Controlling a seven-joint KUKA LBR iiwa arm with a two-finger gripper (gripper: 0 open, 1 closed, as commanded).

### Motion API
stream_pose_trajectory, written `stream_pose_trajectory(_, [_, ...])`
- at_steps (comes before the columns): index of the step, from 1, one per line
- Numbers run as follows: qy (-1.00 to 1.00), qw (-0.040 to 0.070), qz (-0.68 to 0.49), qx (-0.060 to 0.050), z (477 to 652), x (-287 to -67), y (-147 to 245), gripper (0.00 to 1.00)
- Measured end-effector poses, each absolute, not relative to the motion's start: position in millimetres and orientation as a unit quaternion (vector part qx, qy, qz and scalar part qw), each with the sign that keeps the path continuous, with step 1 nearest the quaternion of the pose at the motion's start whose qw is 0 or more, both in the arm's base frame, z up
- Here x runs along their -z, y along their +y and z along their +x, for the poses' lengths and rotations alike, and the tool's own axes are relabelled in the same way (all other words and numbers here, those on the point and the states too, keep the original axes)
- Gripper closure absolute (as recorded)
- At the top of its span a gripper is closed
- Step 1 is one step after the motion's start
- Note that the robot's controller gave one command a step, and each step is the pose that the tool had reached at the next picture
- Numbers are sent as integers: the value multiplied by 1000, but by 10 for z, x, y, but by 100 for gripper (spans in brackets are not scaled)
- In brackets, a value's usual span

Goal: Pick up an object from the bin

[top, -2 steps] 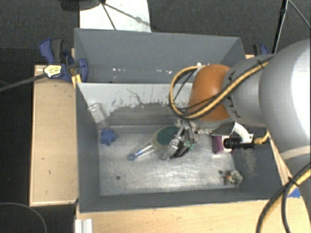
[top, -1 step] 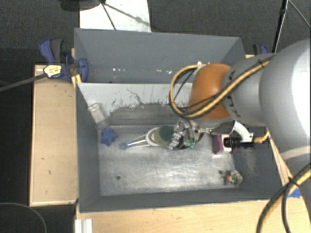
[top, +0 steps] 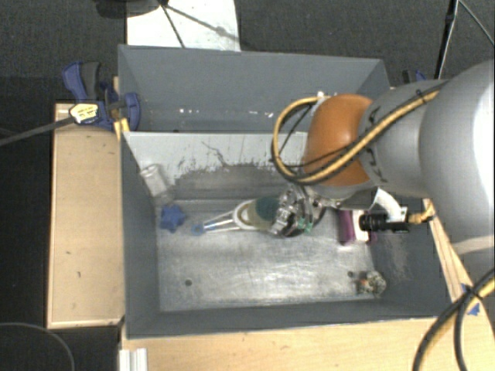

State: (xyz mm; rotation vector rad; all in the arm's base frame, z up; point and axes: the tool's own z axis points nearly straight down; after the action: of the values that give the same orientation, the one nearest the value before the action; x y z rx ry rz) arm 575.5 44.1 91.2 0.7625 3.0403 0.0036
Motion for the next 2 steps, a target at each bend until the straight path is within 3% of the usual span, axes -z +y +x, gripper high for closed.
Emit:
stream_pose_trajectory(1, [970,3,242,-1,5769,-1259,441,100])
stream_pose_trajectory(2, [970,3,241,-1,5779,-1314,442,100])
